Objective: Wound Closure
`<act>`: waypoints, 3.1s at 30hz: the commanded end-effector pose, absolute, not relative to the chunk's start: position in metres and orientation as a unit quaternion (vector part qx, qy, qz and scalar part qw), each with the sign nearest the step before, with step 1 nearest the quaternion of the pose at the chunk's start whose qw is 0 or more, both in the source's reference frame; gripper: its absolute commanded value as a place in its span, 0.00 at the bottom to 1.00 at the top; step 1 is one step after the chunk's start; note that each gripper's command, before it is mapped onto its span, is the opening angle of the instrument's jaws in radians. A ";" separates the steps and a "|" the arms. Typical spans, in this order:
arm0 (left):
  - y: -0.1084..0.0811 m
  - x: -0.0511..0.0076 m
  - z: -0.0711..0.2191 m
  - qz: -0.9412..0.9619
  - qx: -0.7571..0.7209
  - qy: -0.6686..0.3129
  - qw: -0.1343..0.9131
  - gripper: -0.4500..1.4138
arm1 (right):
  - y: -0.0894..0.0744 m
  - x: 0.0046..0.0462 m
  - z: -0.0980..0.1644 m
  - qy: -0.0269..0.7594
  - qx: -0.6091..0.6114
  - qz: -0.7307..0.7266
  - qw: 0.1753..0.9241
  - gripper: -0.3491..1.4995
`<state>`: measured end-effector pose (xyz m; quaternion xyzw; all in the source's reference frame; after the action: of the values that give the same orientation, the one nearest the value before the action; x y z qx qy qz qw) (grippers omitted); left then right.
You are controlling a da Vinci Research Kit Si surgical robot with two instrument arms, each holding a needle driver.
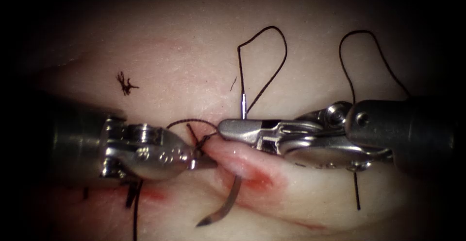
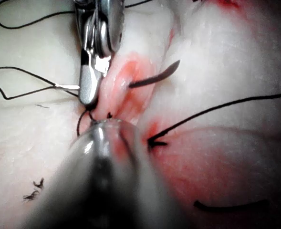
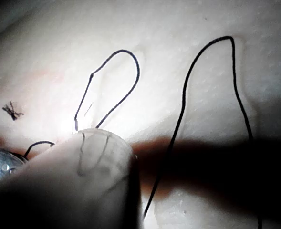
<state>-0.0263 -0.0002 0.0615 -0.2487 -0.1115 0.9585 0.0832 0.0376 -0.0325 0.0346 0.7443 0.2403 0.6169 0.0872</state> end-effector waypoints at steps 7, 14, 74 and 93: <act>0.000 -0.0269 0.062 0.959 -0.248 -0.111 0.084 0.00 | -0.029 0.0381 0.038 0.384 0.645 0.653 0.097 0.48; 0.000 -0.0271 0.061 0.958 -0.248 -0.113 0.086 0.00 | -0.024 0.0359 0.042 0.479 0.545 0.678 0.114 0.93; -0.003 -0.0309 0.061 0.831 -0.547 0.012 -0.100 0.50 | -0.009 0.0208 0.052 0.667 0.250 0.459 0.531 0.85; -0.003 -0.0306 0.060 0.792 -0.608 -0.046 -0.023 0.00 | -0.009 0.0208 0.052 0.671 0.254 0.463 0.521 0.78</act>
<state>-0.0302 -0.0031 0.0592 -0.6159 -0.0655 0.7849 -0.0177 0.0198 -0.0091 0.0515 0.2575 0.6704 0.4615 0.5209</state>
